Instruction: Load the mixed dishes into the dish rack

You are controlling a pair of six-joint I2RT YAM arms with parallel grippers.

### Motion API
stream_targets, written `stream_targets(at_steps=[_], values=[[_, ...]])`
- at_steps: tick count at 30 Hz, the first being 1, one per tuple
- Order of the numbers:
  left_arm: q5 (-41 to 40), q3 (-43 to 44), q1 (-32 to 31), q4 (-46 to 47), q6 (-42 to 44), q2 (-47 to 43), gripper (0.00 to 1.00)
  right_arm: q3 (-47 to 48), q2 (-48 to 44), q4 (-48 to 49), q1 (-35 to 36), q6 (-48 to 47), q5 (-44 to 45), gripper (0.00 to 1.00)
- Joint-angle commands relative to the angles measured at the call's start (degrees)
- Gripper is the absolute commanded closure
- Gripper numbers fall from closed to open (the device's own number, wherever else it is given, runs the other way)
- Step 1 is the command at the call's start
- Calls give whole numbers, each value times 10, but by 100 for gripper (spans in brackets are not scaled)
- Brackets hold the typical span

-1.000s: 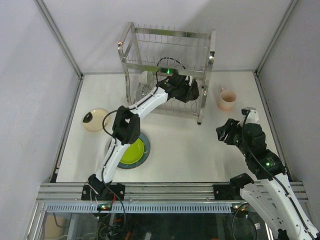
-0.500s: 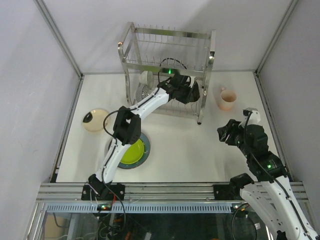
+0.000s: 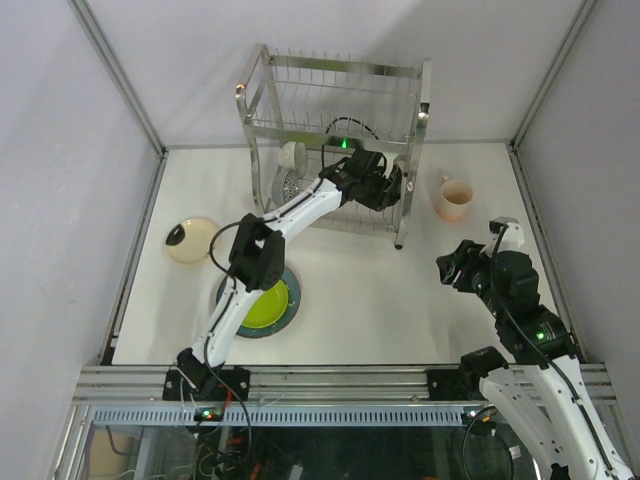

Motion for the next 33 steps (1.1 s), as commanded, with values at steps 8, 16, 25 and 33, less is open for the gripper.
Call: stream_targets(at_steps=[8,16,25,33], values=[[8,45,-5,45,-20,-29,47,-5,-1,15,-7,-10,-12,48],[-10,59,-5,87,-69,-15,51,-7,-5,10,-7,-6,-17,49],[-24,60,-5,106,-97,7,59,-7,-1,13,-8,-10,-17,49],[-30,60,-4,122,-107,20,53,-8,4,16,-9,-15,-23,49]])
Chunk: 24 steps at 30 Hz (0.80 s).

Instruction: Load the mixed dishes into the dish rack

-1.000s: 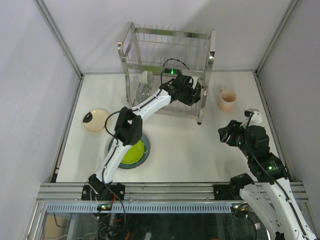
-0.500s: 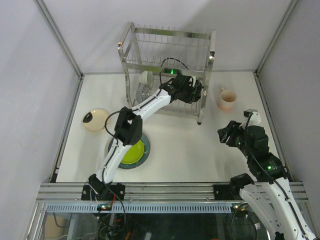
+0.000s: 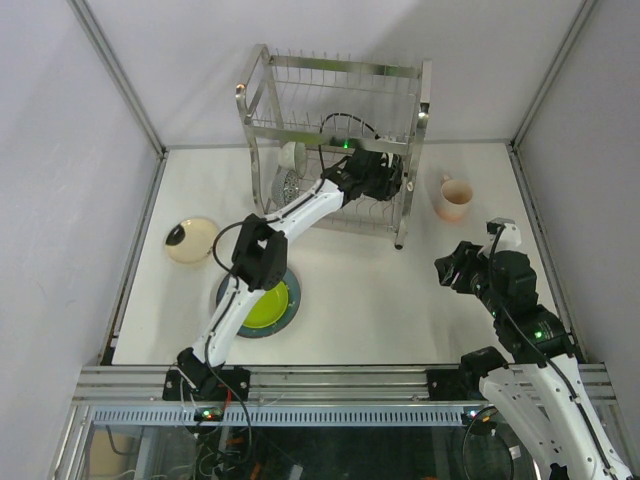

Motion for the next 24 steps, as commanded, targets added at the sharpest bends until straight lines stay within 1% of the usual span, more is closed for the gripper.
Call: stream_targets(at_steps=[1,10,19,24], values=[[-12,40,-1,39,-12,5,53,0,4,18,-5,-15,-8,49],[-46,40,8,45,-12,2,47,1,10,20,-7,-16,-15,49],[-52,34,9,63,-18,3,44,0,2,15,-7,-12,-12,49],[-57,52,10,72,-20,17,43,0,-9,-1,-8,-12,-4,49]])
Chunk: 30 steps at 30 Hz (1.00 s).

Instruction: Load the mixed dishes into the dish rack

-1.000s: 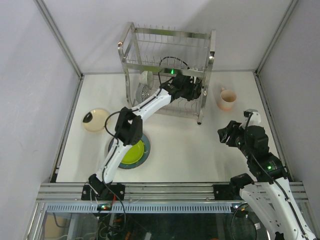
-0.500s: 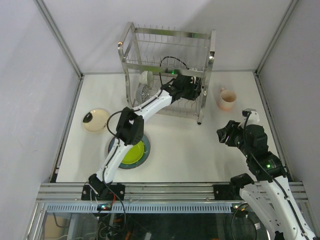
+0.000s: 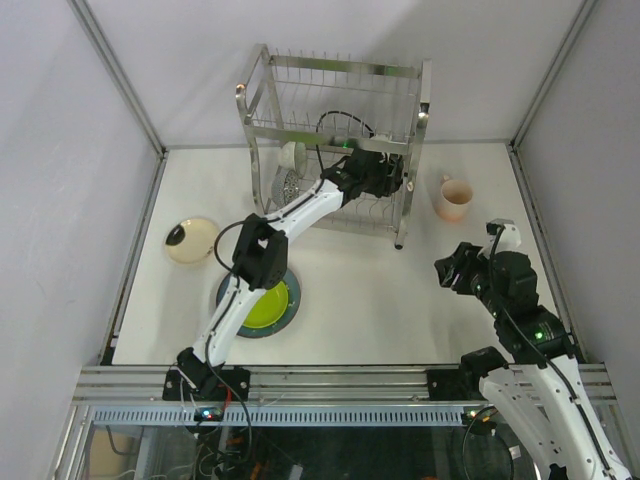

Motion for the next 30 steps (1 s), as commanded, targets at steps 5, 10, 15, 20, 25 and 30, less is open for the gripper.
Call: stream_targets(at_steps=[5,10,15,20,25,30], values=[[-13,47,7,44,-4,4,42,0,-4,7,-6,-8,8,49],[-17,-2,7,58,1,-33,41,4,13,25,-13,1,10,49],[-35,-154,8,136,-1,-124,36,14,41,40,-34,12,6,49],[-40,-238,13,171,-2,-178,32,30,69,47,-72,31,0,49],[-40,-345,17,232,-1,-249,30,59,114,53,-124,58,-10,49],[-18,-407,19,243,2,-311,29,81,180,69,-171,105,-3,49]])
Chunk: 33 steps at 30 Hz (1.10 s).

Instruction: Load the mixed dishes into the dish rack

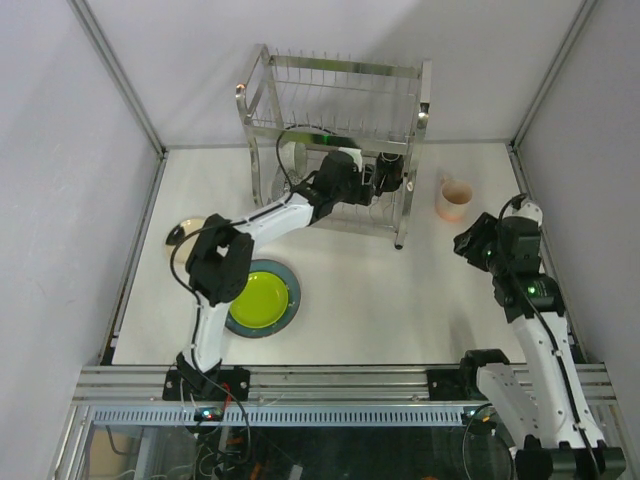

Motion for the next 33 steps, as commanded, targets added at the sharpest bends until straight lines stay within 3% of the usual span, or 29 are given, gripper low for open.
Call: stream_targets(at_steps=[1,14,23,28,33], values=[[10,-54,3,60,4,-94,29,40,63,44,-39,58,-2,49],[103,-233,4,113,-35,-221,30,146,324,109,-129,122,-28,51],[154,-296,4,105,-29,-284,30,201,453,155,-126,173,-53,53],[162,-308,4,87,-23,-302,30,219,487,160,-122,229,-73,54],[168,-317,4,73,-22,-315,31,218,490,166,-88,347,-79,48]])
